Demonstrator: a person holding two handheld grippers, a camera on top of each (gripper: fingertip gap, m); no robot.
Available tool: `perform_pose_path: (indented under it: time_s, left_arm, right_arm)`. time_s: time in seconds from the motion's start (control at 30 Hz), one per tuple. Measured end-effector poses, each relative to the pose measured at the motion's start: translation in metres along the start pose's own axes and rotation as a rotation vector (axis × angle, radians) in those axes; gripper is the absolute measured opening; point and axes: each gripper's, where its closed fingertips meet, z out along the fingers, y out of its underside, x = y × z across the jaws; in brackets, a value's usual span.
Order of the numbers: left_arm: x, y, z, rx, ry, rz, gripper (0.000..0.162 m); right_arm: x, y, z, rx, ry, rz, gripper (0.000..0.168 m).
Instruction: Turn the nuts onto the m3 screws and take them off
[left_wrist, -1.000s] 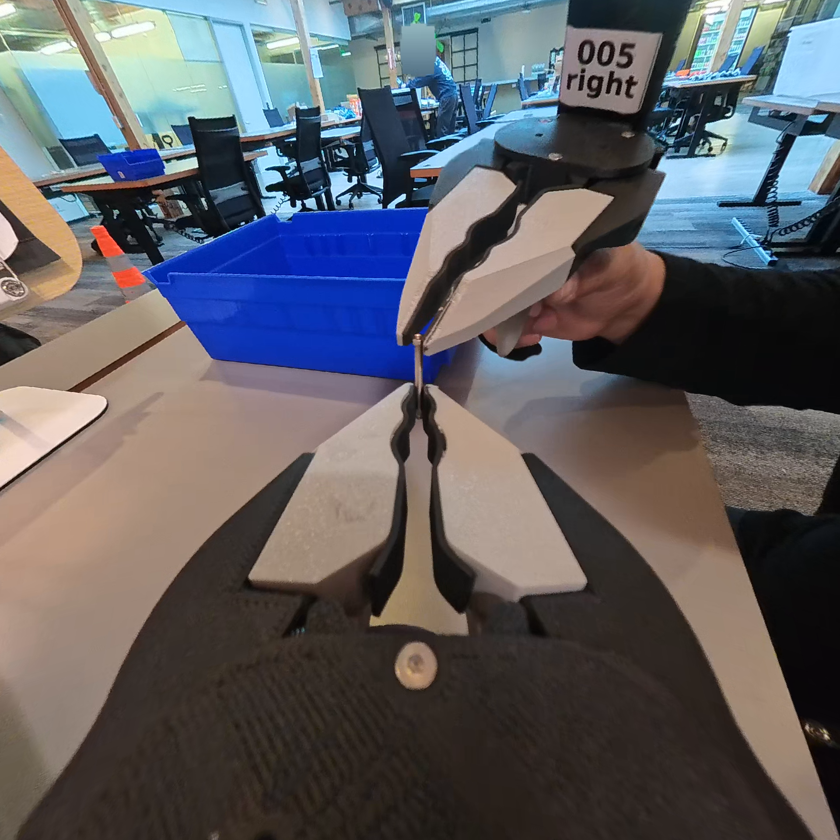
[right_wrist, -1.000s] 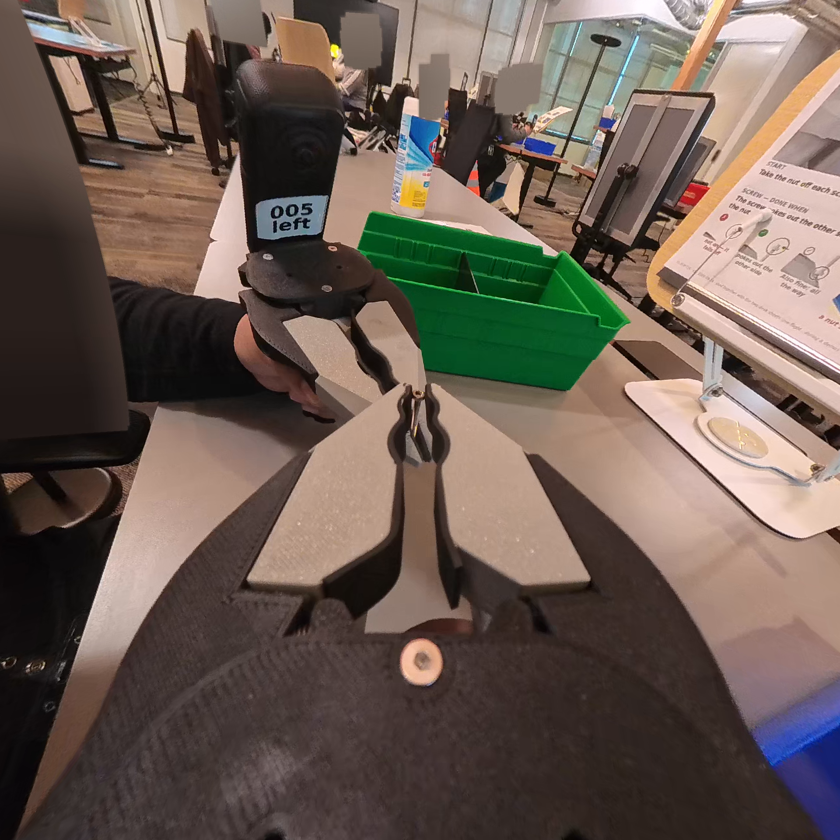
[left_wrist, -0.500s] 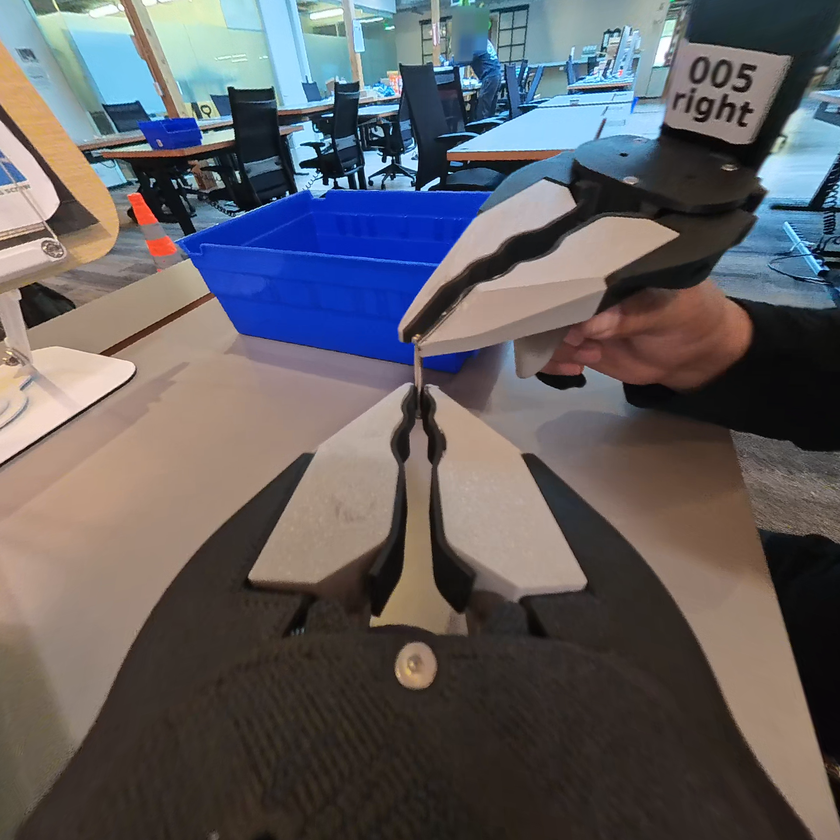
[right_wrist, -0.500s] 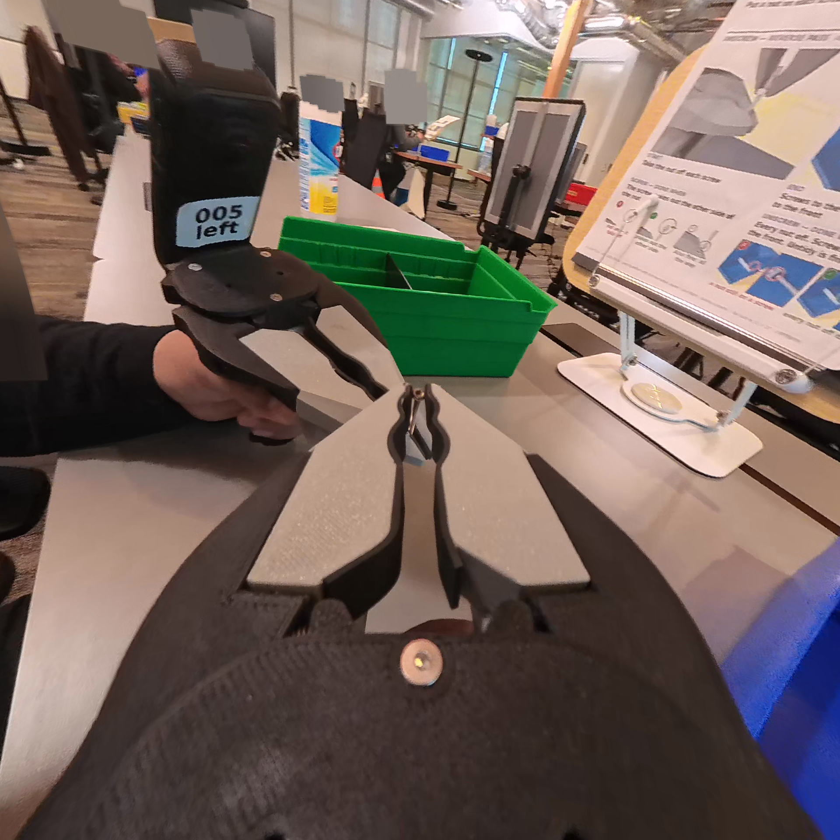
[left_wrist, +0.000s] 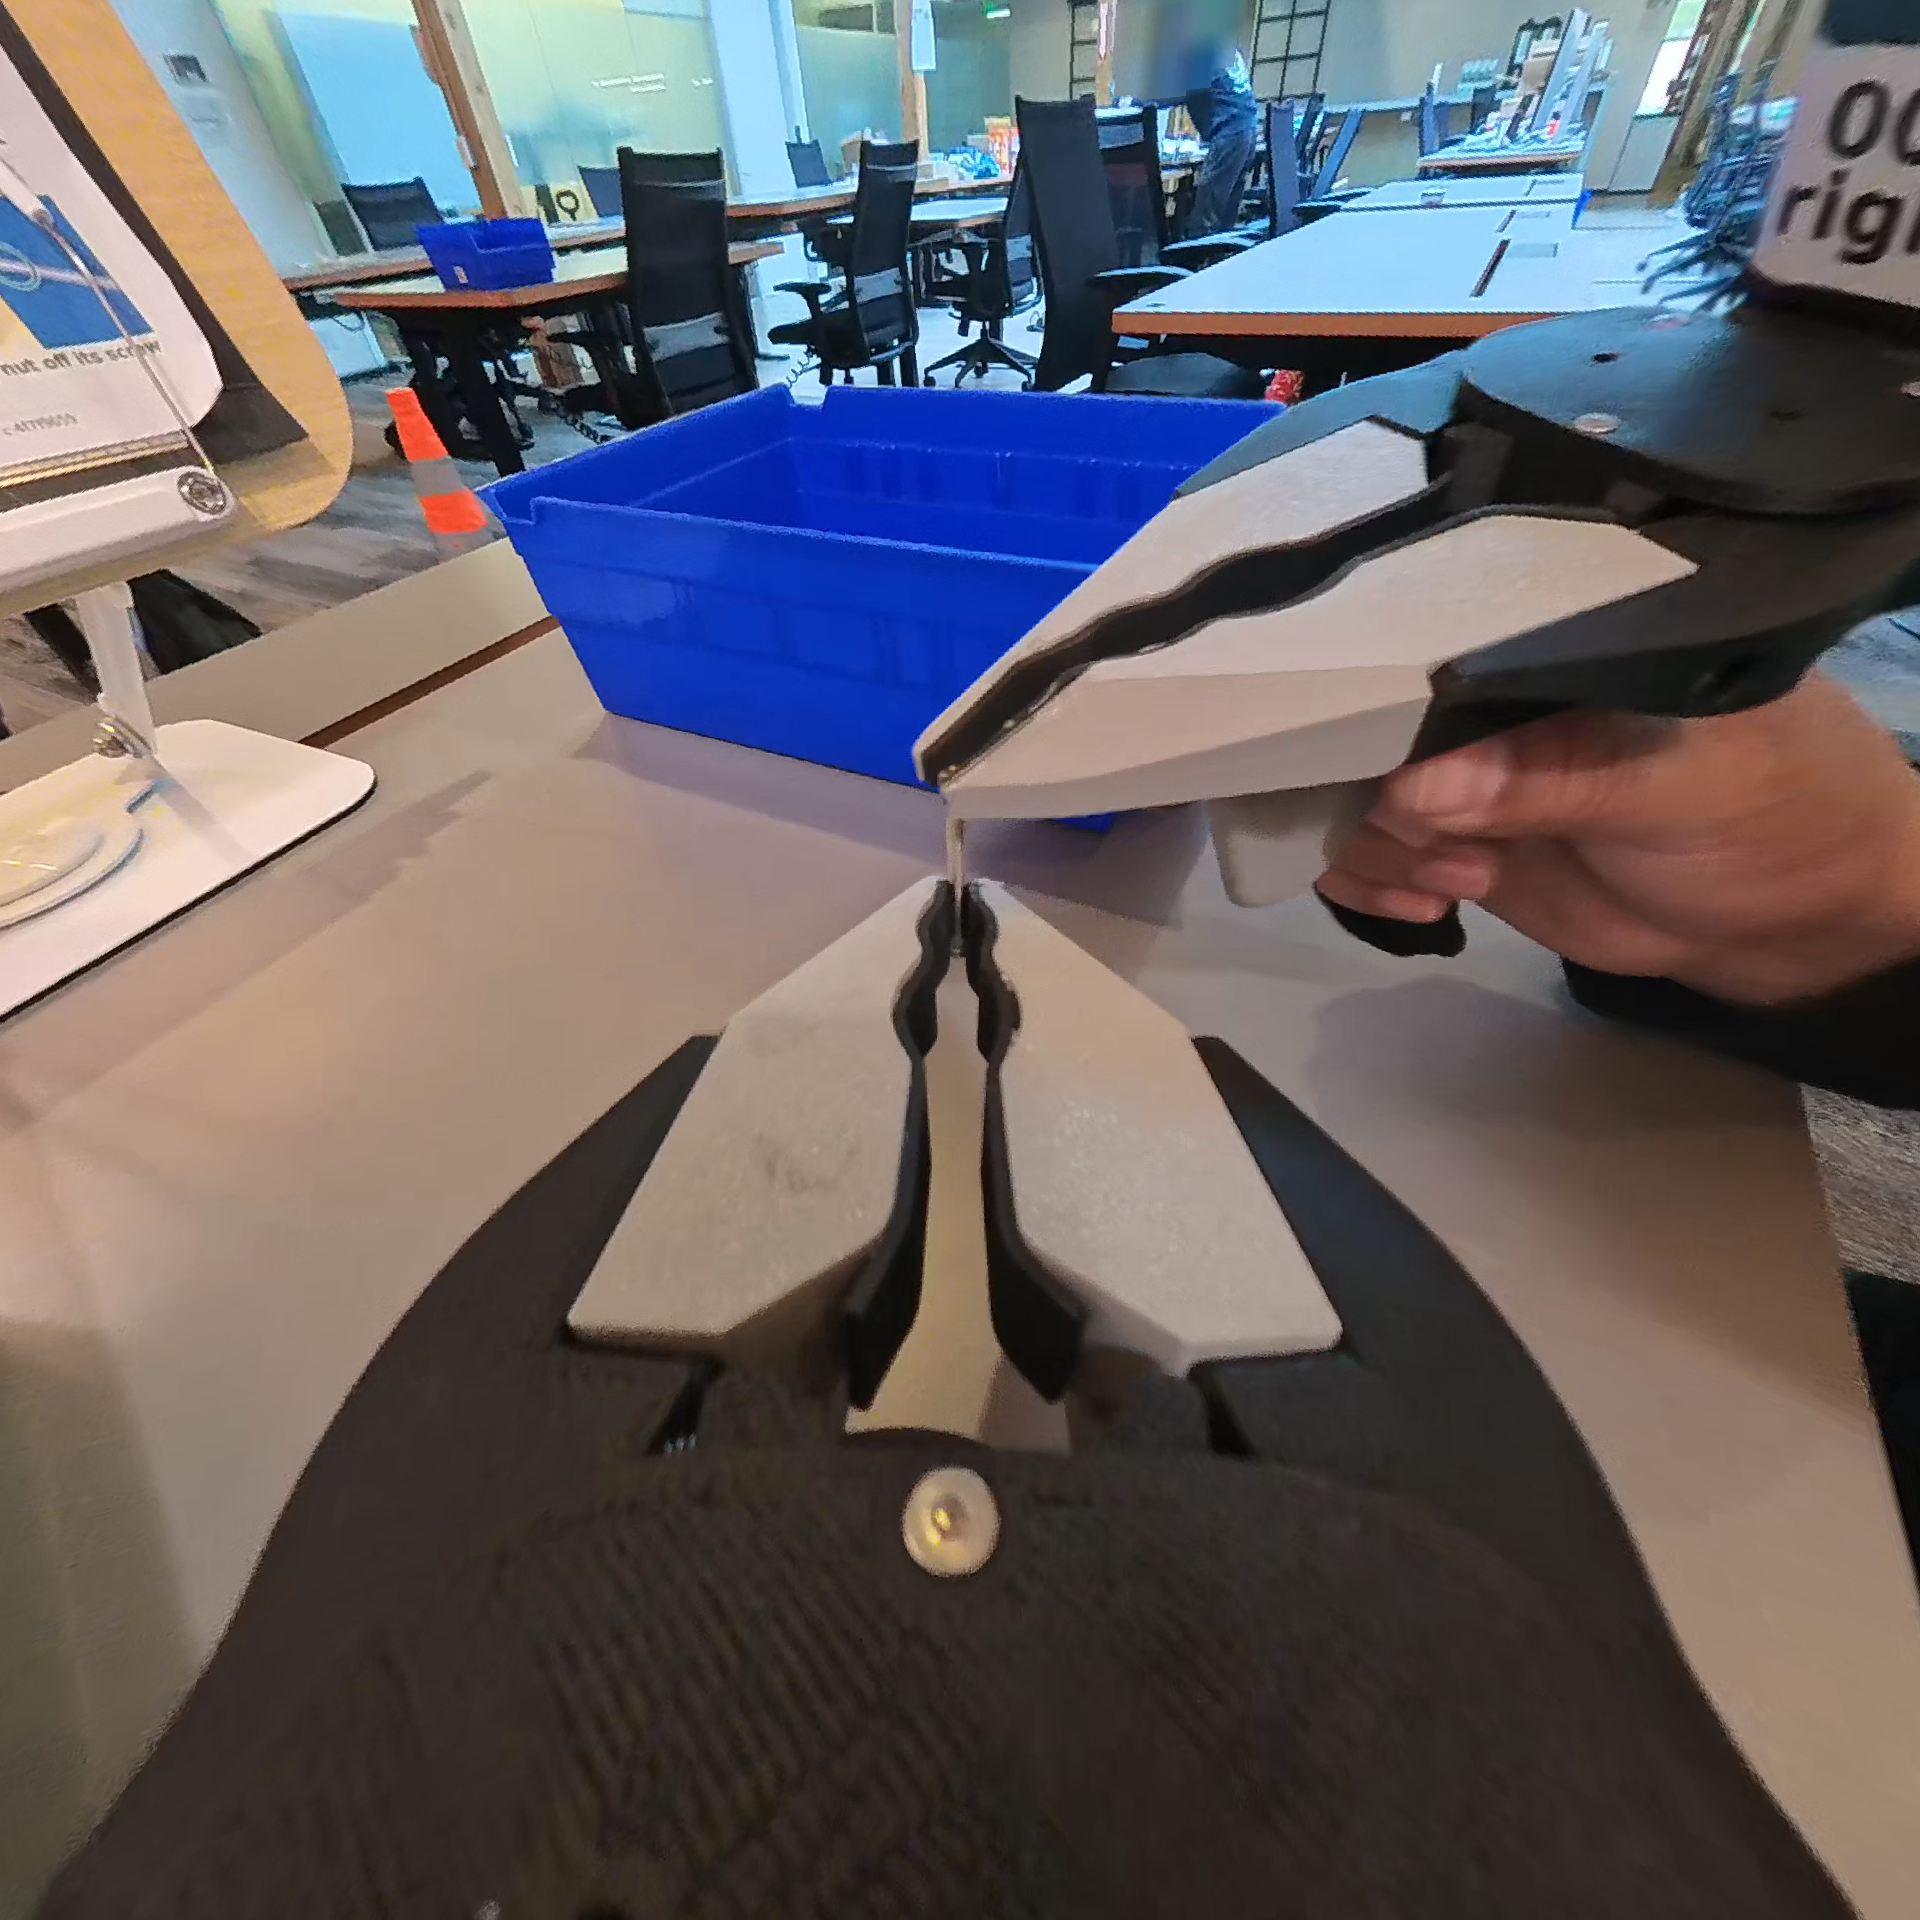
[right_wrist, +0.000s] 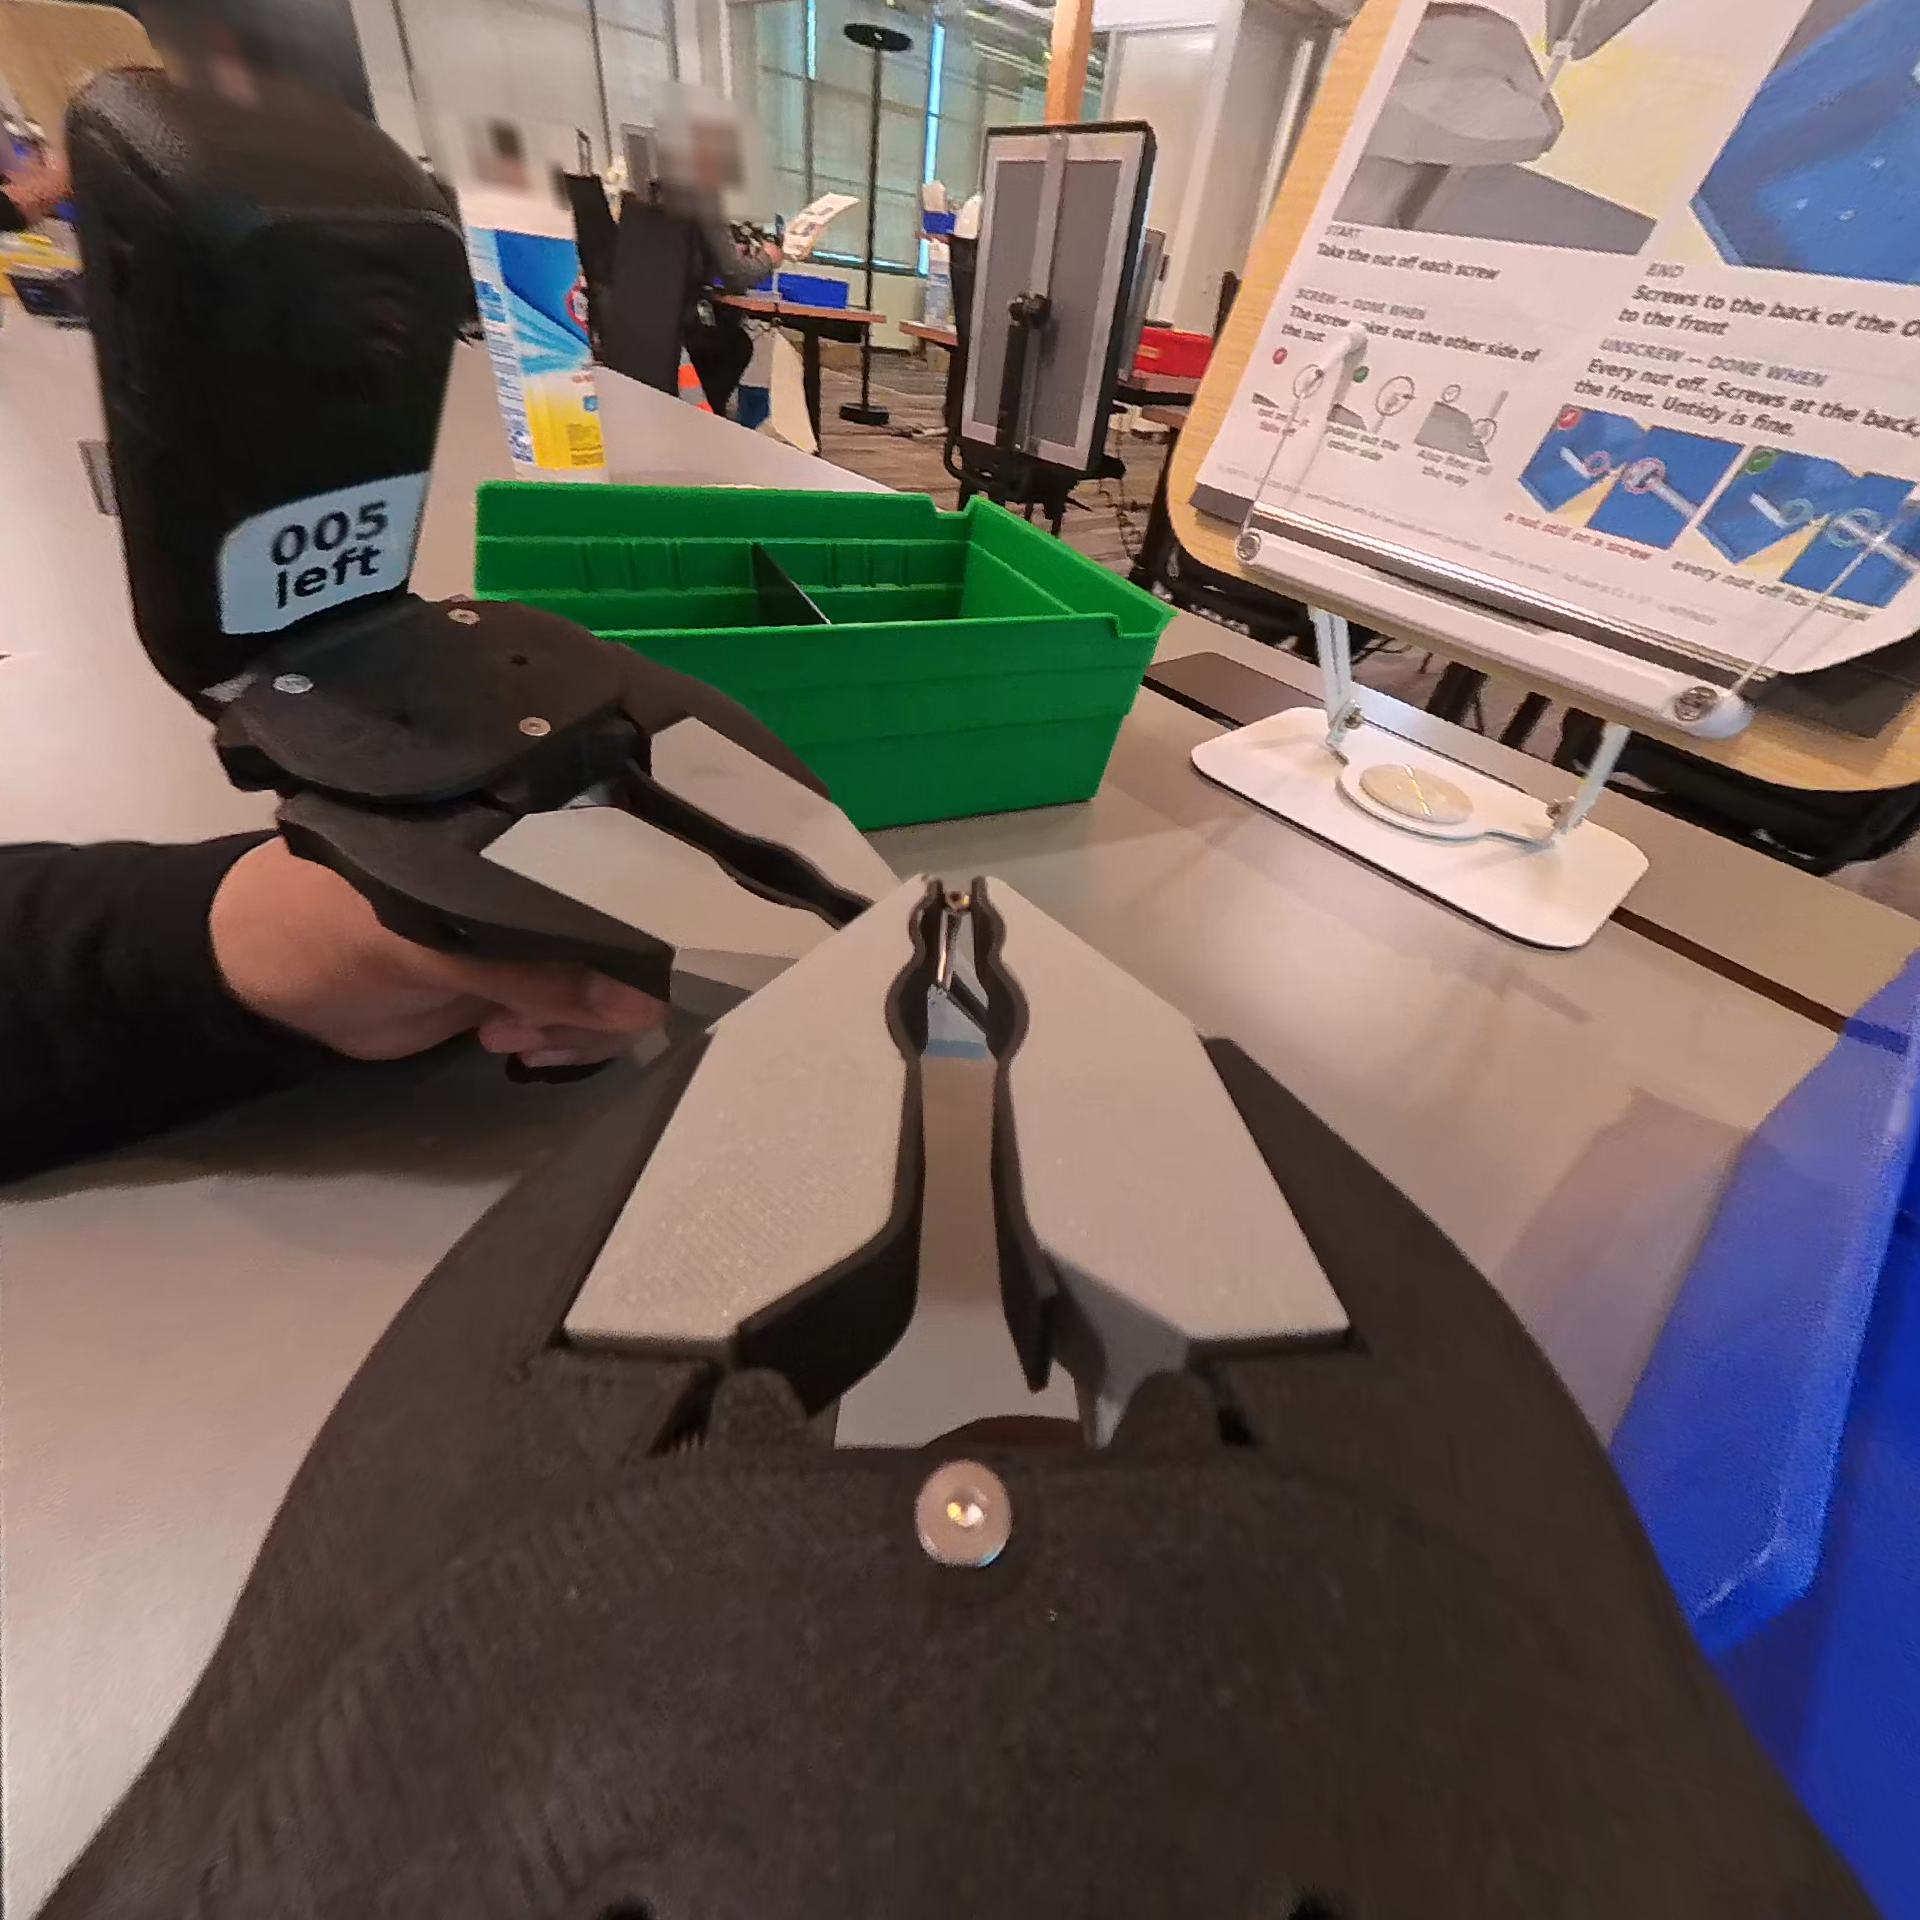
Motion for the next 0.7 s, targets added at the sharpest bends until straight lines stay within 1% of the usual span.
perform_pose_path:
  time_s: [0.3,0.43,0.63,0.7]
  left_arm:
    - [-0.007,0.007,0.004,-0.026,-0.058,-0.011,0.000]
    - [-0.009,0.010,0.004,-0.036,-0.070,-0.020,0.000]
    - [-0.009,0.011,0.005,-0.044,-0.067,-0.031,0.000]
    - [-0.010,0.012,0.005,-0.045,-0.067,-0.037,0.000]
  right_arm:
    - [0.006,0.007,0.005,-0.035,0.126,0.059,0.002]
    - [0.006,0.009,0.008,-0.053,0.168,0.048,0.002]
    - [0.007,0.011,0.007,-0.047,0.152,0.069,0.003]
    - [0.004,0.008,0.005,-0.029,0.124,0.075,0.011]
